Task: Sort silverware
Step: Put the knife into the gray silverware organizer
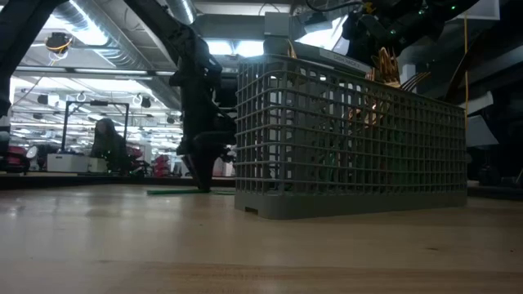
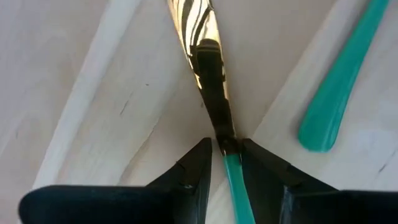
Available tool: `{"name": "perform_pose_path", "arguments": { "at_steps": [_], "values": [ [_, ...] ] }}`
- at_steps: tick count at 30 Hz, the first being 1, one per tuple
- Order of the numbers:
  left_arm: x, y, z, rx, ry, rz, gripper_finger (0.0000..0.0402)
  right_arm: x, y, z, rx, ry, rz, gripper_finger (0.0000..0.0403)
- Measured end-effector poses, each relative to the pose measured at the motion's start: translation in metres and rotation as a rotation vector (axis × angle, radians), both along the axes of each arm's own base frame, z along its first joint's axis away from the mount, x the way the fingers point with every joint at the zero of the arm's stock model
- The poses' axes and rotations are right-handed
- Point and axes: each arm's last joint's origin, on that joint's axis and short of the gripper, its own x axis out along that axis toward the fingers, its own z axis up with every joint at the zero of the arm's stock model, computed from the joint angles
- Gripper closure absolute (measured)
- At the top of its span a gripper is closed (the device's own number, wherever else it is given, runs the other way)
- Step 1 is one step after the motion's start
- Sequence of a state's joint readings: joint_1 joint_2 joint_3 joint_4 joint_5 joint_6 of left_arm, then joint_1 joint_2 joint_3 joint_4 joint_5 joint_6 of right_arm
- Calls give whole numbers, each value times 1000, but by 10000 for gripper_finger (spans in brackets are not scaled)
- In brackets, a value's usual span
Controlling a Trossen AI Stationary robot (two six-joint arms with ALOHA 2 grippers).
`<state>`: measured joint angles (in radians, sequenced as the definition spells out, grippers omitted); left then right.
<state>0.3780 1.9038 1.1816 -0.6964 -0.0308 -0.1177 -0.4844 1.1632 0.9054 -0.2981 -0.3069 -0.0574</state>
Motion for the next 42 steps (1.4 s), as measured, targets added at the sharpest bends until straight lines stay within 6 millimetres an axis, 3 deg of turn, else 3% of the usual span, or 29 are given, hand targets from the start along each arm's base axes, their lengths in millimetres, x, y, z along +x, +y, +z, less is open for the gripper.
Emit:
{"name": "perform_pose_path", "arguments": {
  "at_steps": [9,16,27,42],
  "values": [
    [-12,-12,-1,-50,154,-95,343,-1,0,-2,9,18,0,340],
    [-12,-14,-1,-49,163,-158,358,-1,0,-1,9,17,0,340],
    [-7,-13,-2,-18,115,-243,323,-1,1,-2,9,17,0,340],
    [-5,-13,-2,-11,96,-206,320,-1,0,-1,9,17,0,340]
  ]
}}
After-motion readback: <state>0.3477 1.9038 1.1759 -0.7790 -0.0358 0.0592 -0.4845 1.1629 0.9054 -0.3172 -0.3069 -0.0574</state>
